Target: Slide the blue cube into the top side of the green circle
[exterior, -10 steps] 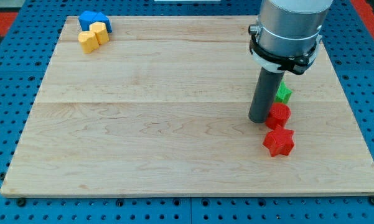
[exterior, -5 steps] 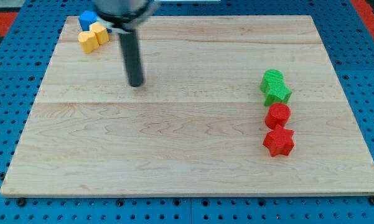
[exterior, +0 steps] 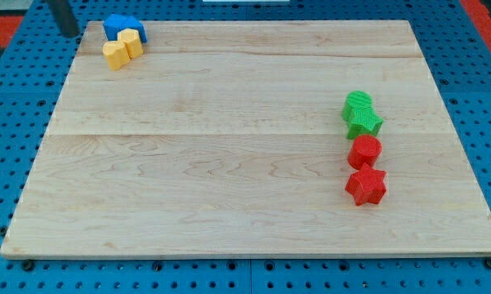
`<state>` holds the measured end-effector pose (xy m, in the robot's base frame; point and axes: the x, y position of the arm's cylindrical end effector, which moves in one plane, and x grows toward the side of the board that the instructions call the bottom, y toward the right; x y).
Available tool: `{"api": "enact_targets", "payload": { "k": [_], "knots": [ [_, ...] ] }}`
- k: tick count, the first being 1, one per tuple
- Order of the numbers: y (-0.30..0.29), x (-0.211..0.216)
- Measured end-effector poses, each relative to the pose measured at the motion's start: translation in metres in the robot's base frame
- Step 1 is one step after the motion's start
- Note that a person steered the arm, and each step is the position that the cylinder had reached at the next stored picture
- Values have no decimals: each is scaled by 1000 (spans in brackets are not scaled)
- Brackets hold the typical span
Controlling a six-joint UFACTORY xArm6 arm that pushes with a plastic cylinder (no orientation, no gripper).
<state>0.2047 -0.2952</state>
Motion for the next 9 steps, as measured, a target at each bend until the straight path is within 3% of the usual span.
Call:
{"api": "enact_targets", "payload": {
  "k": [1,3,4,5,6,8,9],
  "knots": [
    [50,0],
    [219,30],
    [218,29],
    [182,10],
    [198,-5],
    [328,45],
    [364,74]
  ]
}}
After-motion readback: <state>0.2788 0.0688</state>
